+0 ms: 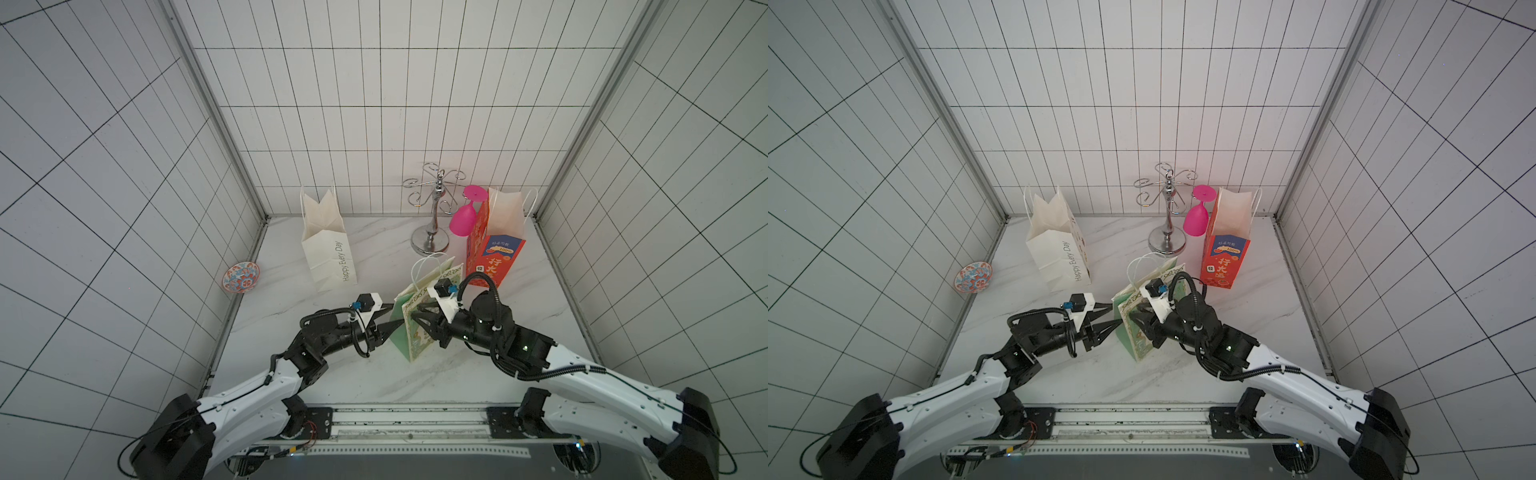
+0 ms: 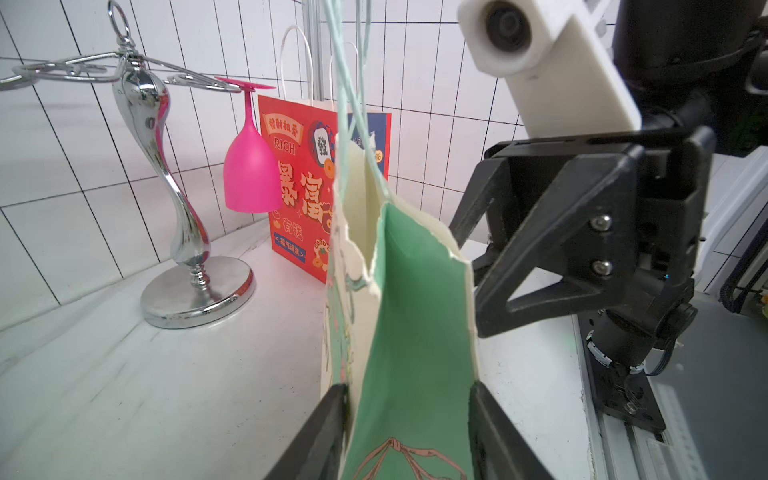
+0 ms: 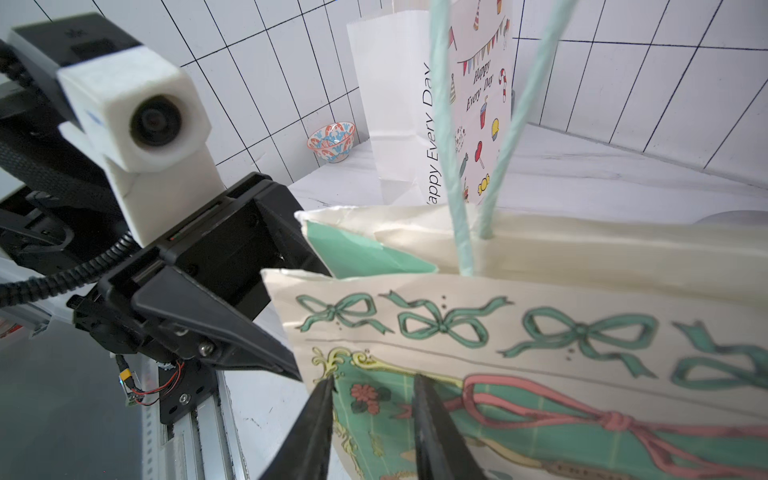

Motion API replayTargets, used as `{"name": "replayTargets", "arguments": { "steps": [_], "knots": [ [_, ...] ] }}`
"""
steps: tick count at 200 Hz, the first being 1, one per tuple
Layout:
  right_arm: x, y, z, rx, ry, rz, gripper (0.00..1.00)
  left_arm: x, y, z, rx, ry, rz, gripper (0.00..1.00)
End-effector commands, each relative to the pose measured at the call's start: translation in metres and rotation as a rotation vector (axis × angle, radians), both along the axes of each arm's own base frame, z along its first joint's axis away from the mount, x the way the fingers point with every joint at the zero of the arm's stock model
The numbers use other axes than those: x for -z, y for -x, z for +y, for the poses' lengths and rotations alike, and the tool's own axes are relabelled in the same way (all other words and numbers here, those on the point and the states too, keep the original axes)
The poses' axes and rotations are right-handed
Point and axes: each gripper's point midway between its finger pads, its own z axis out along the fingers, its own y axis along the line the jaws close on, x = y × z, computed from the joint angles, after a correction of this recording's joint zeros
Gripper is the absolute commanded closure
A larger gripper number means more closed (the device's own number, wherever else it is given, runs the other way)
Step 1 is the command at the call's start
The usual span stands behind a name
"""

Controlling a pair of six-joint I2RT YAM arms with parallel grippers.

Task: Put away the paper bag
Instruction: Press the paper bag.

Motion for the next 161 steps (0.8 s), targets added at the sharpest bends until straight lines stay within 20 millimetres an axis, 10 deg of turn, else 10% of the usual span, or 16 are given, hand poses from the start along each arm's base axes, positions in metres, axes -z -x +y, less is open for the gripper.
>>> {"name": "replayTargets", "arguments": {
  "steps": [1,56,161],
  "knots": [
    [0.013,-0.004,-0.003,0.039,-0.007,0.010,0.66,-0.010,0.012,-0.002,0.054,0.016,-0.046,0.35],
    [0.016,-0.006,0.003,0.031,-0.020,0.019,0.67,-0.007,0.020,-0.017,0.118,0.006,-0.043,0.23],
    [0.018,-0.012,0.013,0.037,-0.055,0.041,0.68,-0.006,-0.004,-0.031,-0.036,-0.020,-0.048,0.45]
  ]
}}
